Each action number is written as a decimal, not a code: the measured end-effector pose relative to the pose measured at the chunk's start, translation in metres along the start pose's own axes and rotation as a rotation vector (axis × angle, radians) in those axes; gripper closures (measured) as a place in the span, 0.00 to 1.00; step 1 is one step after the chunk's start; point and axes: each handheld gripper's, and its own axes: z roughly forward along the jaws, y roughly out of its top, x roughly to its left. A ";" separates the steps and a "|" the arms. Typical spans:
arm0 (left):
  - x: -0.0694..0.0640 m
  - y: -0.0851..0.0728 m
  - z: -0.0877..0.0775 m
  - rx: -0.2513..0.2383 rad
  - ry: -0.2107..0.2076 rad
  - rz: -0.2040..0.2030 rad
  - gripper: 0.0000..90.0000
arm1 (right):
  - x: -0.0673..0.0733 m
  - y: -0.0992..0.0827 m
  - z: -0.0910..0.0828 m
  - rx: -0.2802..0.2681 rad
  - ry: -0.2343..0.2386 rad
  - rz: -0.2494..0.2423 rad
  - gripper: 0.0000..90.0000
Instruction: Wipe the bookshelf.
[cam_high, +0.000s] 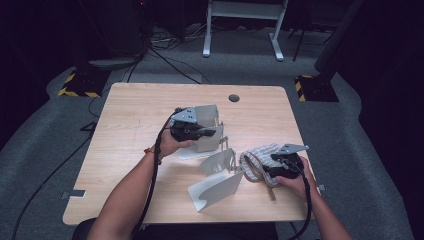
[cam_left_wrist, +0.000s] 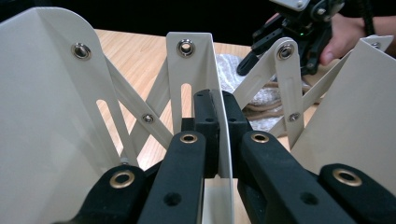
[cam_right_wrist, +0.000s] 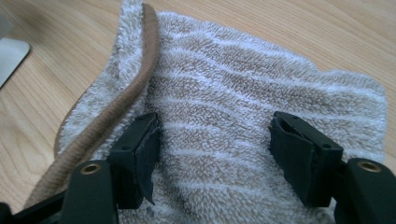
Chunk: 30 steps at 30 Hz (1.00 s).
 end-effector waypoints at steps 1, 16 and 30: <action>-0.001 -0.001 0.000 0.000 0.005 -0.003 0.99 | 0.000 0.000 0.000 -0.001 0.000 0.000 0.38; -0.029 -0.025 -0.044 0.078 0.244 -0.014 0.64 | 0.000 0.009 -0.014 -0.056 -0.008 -0.003 0.36; -0.077 -0.103 -0.097 0.241 0.387 -0.155 0.29 | 0.001 0.005 0.004 0.026 -0.038 -0.007 0.30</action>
